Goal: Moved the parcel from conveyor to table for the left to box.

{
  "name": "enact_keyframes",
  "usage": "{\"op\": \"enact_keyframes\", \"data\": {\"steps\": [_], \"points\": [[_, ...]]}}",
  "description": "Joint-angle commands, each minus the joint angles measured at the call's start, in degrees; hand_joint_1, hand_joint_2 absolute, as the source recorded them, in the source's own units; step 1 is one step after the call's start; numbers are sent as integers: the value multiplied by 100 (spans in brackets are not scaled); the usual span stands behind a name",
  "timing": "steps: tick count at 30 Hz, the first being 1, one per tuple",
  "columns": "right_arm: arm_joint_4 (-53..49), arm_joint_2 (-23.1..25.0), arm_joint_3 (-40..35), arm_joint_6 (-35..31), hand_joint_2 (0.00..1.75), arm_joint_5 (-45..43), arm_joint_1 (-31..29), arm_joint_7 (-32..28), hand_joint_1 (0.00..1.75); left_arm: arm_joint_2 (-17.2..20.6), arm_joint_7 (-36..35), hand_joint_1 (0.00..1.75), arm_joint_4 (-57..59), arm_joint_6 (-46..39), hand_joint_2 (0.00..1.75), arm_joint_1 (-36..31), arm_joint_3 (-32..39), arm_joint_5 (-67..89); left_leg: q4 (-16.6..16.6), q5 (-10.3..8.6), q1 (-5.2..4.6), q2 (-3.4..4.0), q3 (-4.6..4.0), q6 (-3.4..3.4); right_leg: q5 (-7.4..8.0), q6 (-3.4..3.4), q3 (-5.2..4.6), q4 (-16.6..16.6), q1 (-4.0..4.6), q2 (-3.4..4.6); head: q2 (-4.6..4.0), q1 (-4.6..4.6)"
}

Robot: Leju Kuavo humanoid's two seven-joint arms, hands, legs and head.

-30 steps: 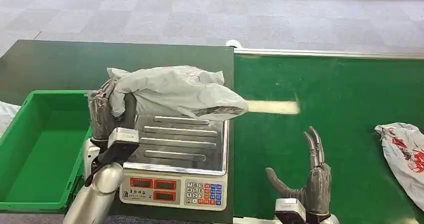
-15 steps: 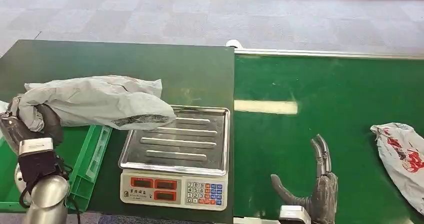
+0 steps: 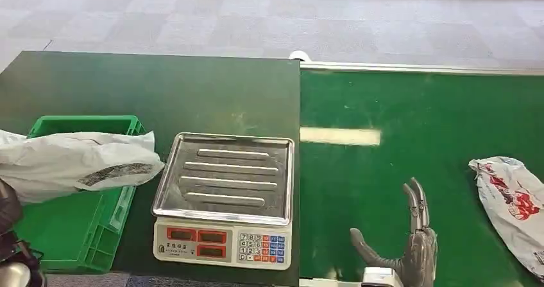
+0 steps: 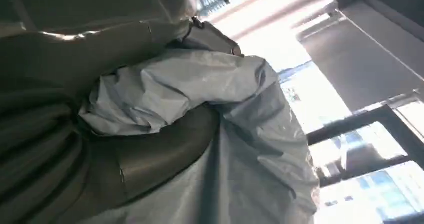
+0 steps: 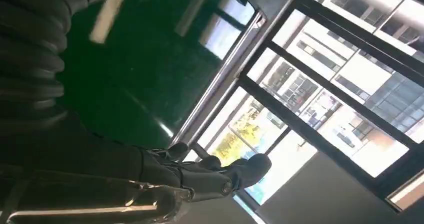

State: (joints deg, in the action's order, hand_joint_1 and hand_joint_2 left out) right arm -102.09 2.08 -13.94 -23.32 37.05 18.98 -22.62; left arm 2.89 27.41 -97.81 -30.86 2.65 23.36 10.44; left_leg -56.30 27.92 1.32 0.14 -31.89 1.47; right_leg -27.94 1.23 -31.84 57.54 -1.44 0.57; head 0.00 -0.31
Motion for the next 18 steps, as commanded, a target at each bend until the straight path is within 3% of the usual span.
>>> {"op": "enact_keyframes", "data": {"steps": [1,13,14,15,16,18], "points": [[65,-7,-17,-33,175,-12,-13,104,0,-252,-155,175,775,-341,175,-111,815,268,19,-10,-3,2,19,-15,10,-15,17,-18,2,-3,0,0],[11,97,43,73,175,99,-5,193,0,-348,-369,171,1202,-633,175,-256,1189,576,13,-3,-4,2,22,-8,5,-9,17,-9,-1,0,0,-2],[-13,97,75,47,175,106,31,200,0,-288,-400,140,1296,-451,175,-285,1082,559,7,-2,-4,-2,16,-8,4,-7,14,-6,-2,-4,0,-2],[-40,90,84,38,175,106,68,196,0,-280,-427,14,1326,-359,175,-317,1012,536,12,-5,-5,-9,19,-11,5,-10,20,-11,-1,-12,0,0],[-67,89,92,28,175,113,103,191,0,-291,-502,0,1328,-174,175,-336,926,394,9,-5,-5,-10,16,-10,4,-8,16,-8,-2,-12,0,-2],[-92,87,106,19,175,130,140,196,0,-309,-594,0,1264,240,175,-306,811,1,11,-7,-3,-20,16,-11,4,-10,18,-11,1,-22,0,0]]}}
